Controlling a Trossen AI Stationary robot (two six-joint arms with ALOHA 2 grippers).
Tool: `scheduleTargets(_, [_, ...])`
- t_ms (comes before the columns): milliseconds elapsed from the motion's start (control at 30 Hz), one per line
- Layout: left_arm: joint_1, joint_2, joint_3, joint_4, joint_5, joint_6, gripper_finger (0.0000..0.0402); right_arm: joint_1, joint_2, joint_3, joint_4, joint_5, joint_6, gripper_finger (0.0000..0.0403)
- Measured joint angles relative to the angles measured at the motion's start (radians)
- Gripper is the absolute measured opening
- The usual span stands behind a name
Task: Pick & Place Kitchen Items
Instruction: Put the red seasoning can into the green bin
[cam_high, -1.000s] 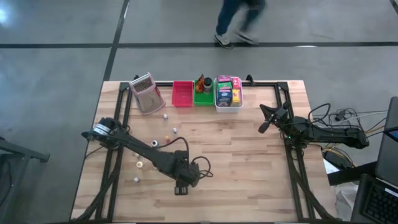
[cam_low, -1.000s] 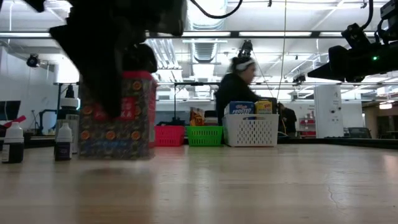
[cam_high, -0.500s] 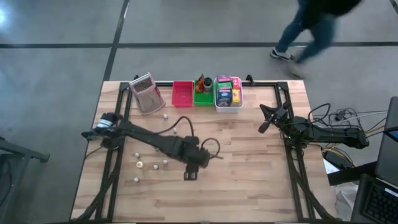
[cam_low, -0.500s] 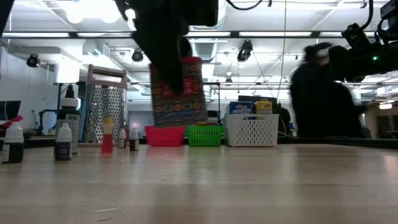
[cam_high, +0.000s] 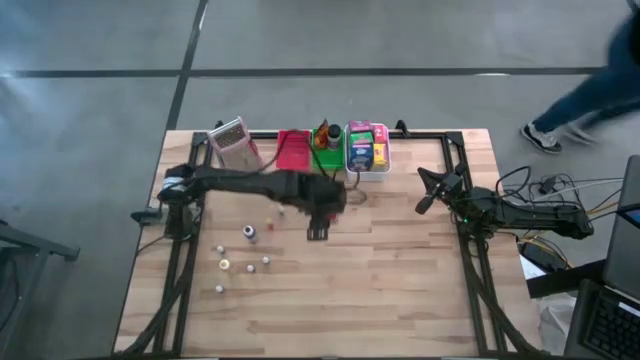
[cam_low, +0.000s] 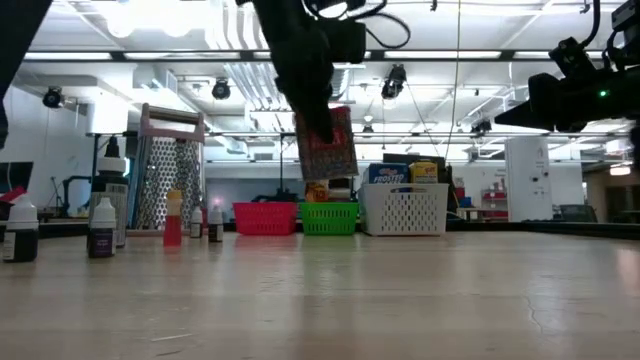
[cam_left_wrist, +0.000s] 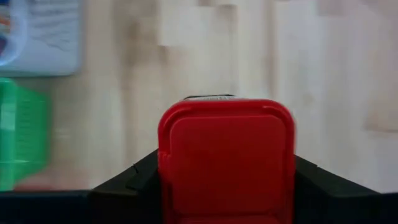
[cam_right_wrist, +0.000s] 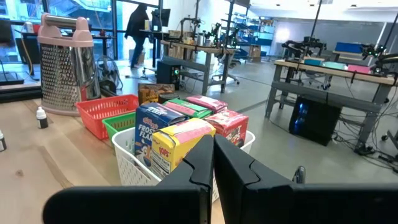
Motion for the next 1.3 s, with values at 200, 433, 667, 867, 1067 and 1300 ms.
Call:
scheduleTargets(200, [0.128,0.000,0.047,-0.004,0.013,0.115,0.0217,0.000,0.000,0.000,0.000,0.000,0.000,0.0008])
scheduleTargets(433, [0.273,0.000,0.108,0.013,0.035,0.242,0.0230,0.000,0.000,0.000,0.000,0.000,0.000,0.0008])
scheduleTargets(667, [0.398,0.025,0.158,0.067,0.069,0.387,0.0218,0.000,0.000,0.000,0.000,0.000,0.000,0.0008])
scheduleTargets(867, [0.479,0.136,0.253,0.015,0.071,0.459,0.0228,0.000,0.000,0.000,0.000,0.000,0.000,0.0008])
scheduleTargets(1067, [0.493,0.231,0.348,-0.049,0.094,0.495,0.0223,0.000,0.000,0.000,0.000,0.000,0.000,0.0008])
scheduleTargets(1300, [0.497,0.303,0.357,-0.064,0.119,0.516,0.0230,0.000,0.000,0.000,0.000,0.000,0.000,0.0008])
